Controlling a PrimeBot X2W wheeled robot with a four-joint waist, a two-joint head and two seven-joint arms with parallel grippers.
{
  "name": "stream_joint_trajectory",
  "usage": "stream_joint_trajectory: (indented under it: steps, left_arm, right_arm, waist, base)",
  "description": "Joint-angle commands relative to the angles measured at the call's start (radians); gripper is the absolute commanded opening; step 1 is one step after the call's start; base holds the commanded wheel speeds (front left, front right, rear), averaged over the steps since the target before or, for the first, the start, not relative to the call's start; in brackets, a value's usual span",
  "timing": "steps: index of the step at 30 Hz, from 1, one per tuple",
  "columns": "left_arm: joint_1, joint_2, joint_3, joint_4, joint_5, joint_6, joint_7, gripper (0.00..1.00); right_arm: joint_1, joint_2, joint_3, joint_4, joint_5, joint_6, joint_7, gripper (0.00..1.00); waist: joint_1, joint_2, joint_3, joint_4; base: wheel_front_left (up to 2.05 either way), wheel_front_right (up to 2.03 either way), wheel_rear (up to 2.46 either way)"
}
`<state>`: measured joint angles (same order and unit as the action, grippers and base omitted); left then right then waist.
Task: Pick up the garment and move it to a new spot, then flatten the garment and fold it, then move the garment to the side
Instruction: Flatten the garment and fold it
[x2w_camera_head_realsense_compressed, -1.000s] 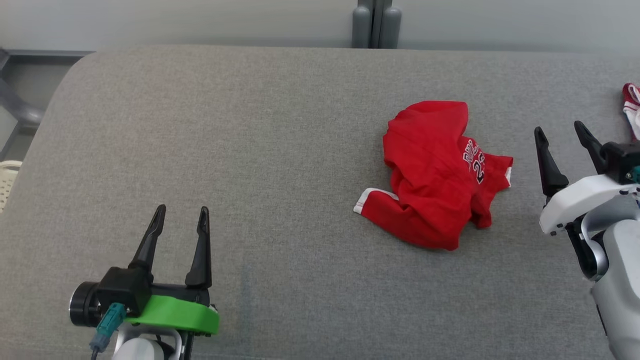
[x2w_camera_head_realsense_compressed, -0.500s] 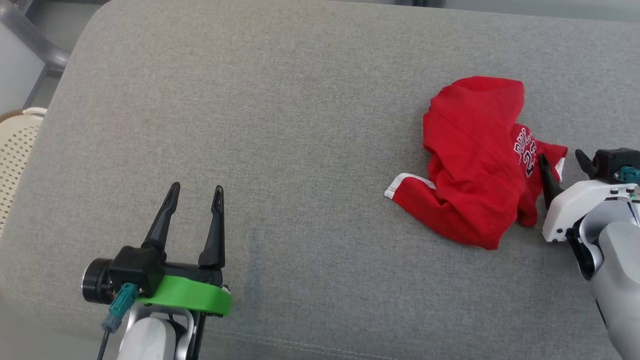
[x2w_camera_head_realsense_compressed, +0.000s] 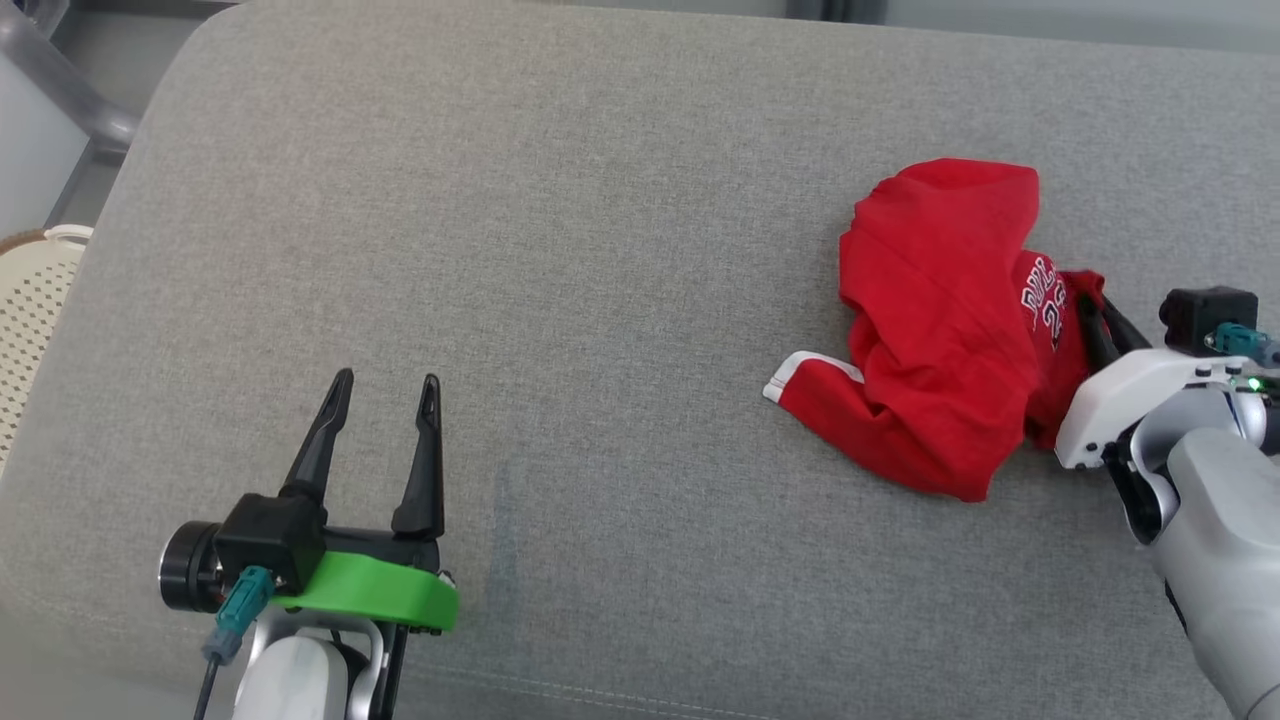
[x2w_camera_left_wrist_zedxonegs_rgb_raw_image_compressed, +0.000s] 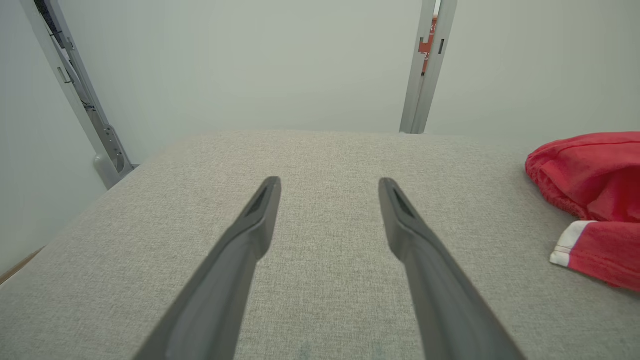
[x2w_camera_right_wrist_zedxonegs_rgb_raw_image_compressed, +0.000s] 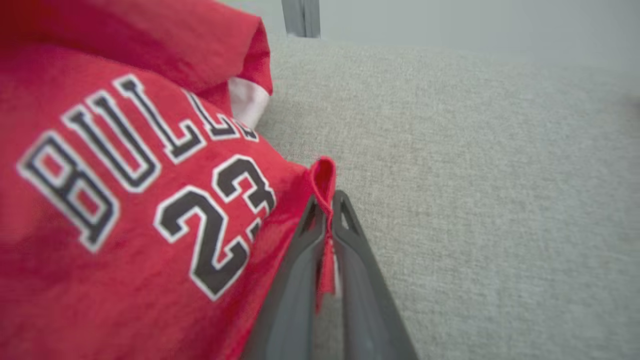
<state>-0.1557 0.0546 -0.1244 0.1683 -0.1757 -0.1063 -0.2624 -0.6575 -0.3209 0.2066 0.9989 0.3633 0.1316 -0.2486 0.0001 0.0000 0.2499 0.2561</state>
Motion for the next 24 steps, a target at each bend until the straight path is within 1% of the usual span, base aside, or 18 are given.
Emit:
stream_joint_trajectory:
  steps: [1,4,7,10,13,16,20,24]
  left_arm:
    - [-0.002,0.0,0.009,0.002,0.005,-0.005,-0.003,1.0]
    - [0.011,0.0,0.016,0.007,0.009,-0.006,-0.003,1.0]
    - [0.024,0.0,0.024,0.008,0.012,-0.007,-0.003,1.0]
    - [0.031,0.001,0.035,0.009,0.013,-0.007,-0.003,1.0]
    - [0.044,0.002,0.043,0.008,0.014,-0.009,-0.003,1.0]
    - [0.048,0.001,0.045,0.007,0.016,-0.01,-0.003,1.0]
    - [0.055,0.001,0.048,0.004,0.017,-0.012,-0.003,1.0]
    - [0.057,0.0,0.053,0.002,0.019,-0.013,-0.003,1.0]
  right_arm:
    - [-0.02,0.0,0.01,-0.029,0.008,-0.002,-0.012,0.0]
    - [-0.021,0.01,0.029,-0.099,0.016,-0.002,-0.017,0.0]
    - [0.009,0.025,0.05,-0.233,0.008,-0.002,-0.016,0.0]
    - [0.056,0.05,0.104,-0.362,-0.005,-0.002,-0.016,0.0]
    - [0.111,0.067,0.18,-0.486,-0.014,-0.002,-0.016,0.0]
    - [0.173,0.081,0.266,-0.583,-0.015,-0.002,-0.016,0.0]
    - [0.246,0.091,0.371,-0.677,-0.011,-0.002,-0.016,0.0]
    - [0.32,0.103,0.479,-0.734,0.0,-0.002,0.001,0.0]
  waist:
    - [-0.0001,0.0,-0.022,-0.014]
    - [-0.0001,0.0,-0.045,-0.026]
    - [-0.0001,0.0,-0.069,-0.039]
    - [-0.0001,0.0,-0.09,-0.052]
    - [-0.0001,0.0,-0.106,-0.064]
    - [-0.0001,0.0,-0.115,-0.071]
    - [-0.0001,0.0,-0.117,-0.076]
    - [-0.0001,0.0,-0.116,-0.081]
  base:
    - [0.0,0.0,0.0]
    - [0.0,0.0,0.0]
    - [0.0,0.0,0.0]
    - [0.0,0.0,0.0]
    - [0.0,0.0,0.0]
    - [0.0,0.0,0.0]
    - [0.0,0.0,0.0]
    - [0.0,0.0,0.0]
